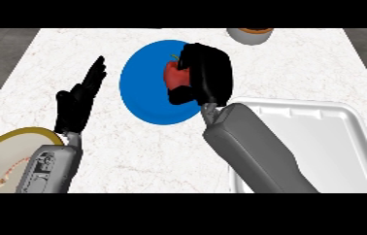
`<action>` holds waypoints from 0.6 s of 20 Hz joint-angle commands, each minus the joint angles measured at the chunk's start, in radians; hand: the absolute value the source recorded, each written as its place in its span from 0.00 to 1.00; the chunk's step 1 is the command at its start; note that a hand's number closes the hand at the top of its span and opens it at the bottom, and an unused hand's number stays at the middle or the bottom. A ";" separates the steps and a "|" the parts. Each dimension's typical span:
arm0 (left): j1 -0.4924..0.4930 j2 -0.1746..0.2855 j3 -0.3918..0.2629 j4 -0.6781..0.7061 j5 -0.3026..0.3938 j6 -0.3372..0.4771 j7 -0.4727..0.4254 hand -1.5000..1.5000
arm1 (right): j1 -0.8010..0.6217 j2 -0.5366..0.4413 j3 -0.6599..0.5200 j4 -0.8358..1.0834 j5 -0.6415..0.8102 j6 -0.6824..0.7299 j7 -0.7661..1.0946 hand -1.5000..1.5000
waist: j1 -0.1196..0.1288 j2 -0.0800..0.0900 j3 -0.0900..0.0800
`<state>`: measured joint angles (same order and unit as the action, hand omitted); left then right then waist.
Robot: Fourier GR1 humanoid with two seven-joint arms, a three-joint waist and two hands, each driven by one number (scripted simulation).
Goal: Pick the bell pepper from the tray and place it in the plate
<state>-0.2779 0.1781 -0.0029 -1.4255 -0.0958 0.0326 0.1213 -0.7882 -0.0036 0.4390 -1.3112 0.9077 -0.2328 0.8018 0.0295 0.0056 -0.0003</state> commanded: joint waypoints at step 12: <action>-0.030 -0.007 -0.014 0.001 -0.005 -0.026 -0.004 0.50 | -0.221 0.004 0.097 0.661 -0.346 -0.235 -0.073 0.00 | 0.067 0.019 0.000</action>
<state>-0.3038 0.1622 -0.0205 -1.4182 -0.1046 0.0181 0.1127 -1.0088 -0.0001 0.5336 -0.7527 0.6717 -0.4038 0.7716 0.0806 0.0215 -0.0005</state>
